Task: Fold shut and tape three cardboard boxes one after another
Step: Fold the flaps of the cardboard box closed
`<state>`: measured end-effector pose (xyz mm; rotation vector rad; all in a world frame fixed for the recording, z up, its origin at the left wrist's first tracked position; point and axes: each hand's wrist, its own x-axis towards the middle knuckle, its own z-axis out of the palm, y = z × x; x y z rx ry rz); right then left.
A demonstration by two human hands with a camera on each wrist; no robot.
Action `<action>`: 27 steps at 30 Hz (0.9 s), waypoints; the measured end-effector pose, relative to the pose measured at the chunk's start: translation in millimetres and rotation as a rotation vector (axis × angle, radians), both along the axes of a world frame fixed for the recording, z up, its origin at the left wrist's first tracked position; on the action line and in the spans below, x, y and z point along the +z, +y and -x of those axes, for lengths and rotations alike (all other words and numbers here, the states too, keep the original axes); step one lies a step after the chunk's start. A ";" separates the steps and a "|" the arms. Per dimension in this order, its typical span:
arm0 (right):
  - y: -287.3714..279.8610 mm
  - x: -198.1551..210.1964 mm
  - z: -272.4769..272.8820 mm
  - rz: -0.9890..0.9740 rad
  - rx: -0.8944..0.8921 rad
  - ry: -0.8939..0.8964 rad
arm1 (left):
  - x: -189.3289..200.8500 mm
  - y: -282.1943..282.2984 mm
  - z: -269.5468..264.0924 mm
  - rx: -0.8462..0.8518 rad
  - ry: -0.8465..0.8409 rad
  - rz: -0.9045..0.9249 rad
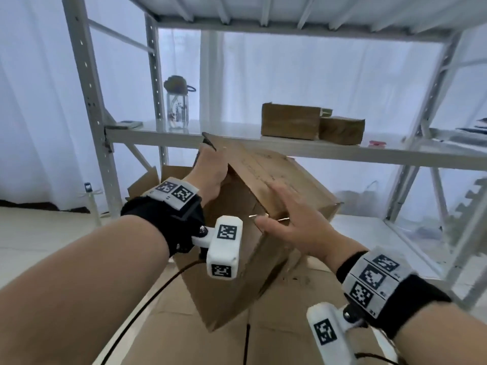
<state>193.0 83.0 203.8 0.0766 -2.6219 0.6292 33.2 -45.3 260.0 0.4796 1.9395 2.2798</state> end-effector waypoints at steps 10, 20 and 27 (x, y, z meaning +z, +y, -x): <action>-2.8 61.0 -7.6 -0.311 -0.375 0.217 | 29.9 2.3 -42.3 -0.033 0.124 0.167; -1.6 122.5 -16.7 -0.061 -0.599 0.476 | 40.1 -31.3 -89.6 -0.320 0.775 0.993; -5.0 145.7 -29.0 0.185 -0.589 0.528 | 79.7 -38.4 -85.4 -0.088 1.097 1.048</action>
